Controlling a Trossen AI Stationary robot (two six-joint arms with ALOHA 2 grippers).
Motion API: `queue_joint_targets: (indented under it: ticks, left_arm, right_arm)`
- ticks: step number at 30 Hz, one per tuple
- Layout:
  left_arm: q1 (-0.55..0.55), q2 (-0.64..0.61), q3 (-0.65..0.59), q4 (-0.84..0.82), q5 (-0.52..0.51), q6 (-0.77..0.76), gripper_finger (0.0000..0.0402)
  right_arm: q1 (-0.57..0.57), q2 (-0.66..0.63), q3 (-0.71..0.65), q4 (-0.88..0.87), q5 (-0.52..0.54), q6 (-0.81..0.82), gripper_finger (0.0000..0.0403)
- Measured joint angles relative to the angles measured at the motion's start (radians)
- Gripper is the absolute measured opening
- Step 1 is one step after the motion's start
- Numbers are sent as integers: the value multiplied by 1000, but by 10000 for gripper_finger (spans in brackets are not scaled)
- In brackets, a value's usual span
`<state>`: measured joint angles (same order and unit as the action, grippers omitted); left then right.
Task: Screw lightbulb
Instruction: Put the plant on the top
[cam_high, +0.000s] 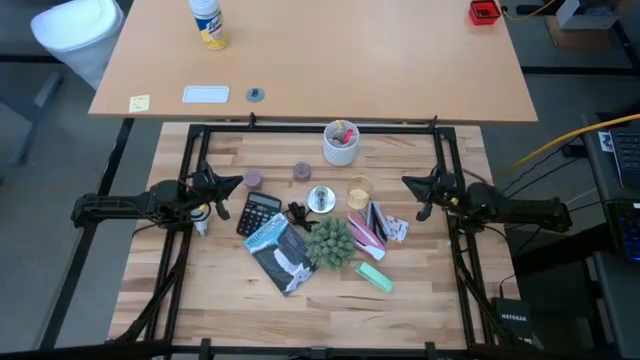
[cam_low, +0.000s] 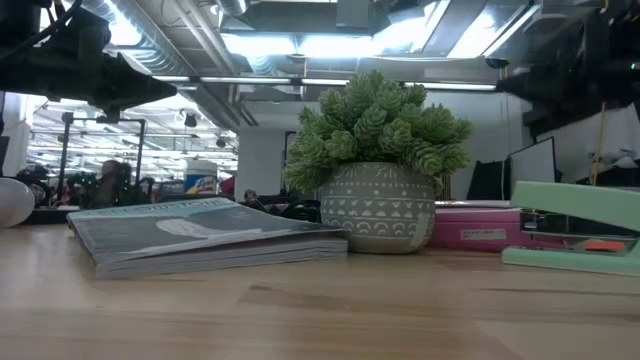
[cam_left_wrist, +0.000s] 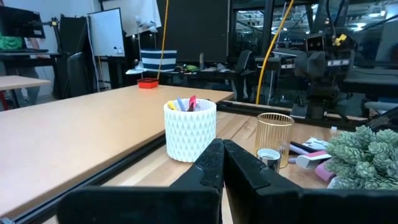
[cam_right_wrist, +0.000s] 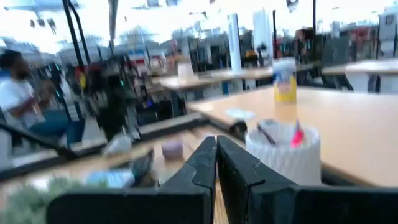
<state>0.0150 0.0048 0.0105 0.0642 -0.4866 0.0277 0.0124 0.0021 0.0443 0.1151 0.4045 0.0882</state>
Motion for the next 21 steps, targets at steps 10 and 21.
queue_joint_targets:
  ticks: [10,21]
  left_arm:
    - [0,0,0,0,0,-3,1]
    - [0,0,0,0,0,32,1]
  right_arm:
    - [0,6,2,138,-68,-13,19]
    - [0,196,3,308,-202,-18,19]
